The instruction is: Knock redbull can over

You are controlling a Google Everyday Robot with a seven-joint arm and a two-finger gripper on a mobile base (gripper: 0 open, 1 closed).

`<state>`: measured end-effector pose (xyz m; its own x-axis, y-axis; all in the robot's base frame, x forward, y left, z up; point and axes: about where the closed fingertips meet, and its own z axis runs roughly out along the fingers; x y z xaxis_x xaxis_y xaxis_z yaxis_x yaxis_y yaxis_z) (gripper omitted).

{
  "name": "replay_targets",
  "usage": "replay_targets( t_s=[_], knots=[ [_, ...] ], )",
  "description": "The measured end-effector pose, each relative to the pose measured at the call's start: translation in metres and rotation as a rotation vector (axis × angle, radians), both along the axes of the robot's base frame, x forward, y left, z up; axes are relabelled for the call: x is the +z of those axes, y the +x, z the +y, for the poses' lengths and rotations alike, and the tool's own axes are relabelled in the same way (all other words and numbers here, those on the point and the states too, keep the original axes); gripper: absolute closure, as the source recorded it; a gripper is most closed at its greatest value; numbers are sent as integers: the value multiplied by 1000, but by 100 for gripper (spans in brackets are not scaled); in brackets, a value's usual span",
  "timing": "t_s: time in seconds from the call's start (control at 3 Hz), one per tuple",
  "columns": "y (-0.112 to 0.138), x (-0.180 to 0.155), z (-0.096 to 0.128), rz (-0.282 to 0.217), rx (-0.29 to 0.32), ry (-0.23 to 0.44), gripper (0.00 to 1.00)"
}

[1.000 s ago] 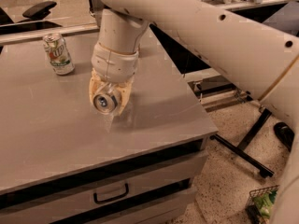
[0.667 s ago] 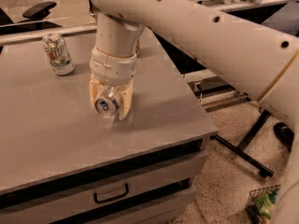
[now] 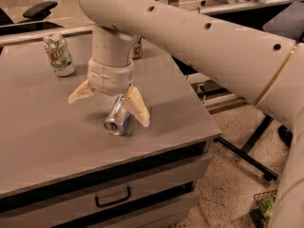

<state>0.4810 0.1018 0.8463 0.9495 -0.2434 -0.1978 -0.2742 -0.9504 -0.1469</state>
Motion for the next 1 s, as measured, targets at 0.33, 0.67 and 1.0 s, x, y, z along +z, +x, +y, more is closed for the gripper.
replay_targets(
  t_s=[0.33,0.67,1.0],
  knots=[
    [0,0,0,-1,-2,2,0],
    [2,3,-3,-7,-29,27,0],
    [16,38,-28,-93,-157,181,0]
  ],
)
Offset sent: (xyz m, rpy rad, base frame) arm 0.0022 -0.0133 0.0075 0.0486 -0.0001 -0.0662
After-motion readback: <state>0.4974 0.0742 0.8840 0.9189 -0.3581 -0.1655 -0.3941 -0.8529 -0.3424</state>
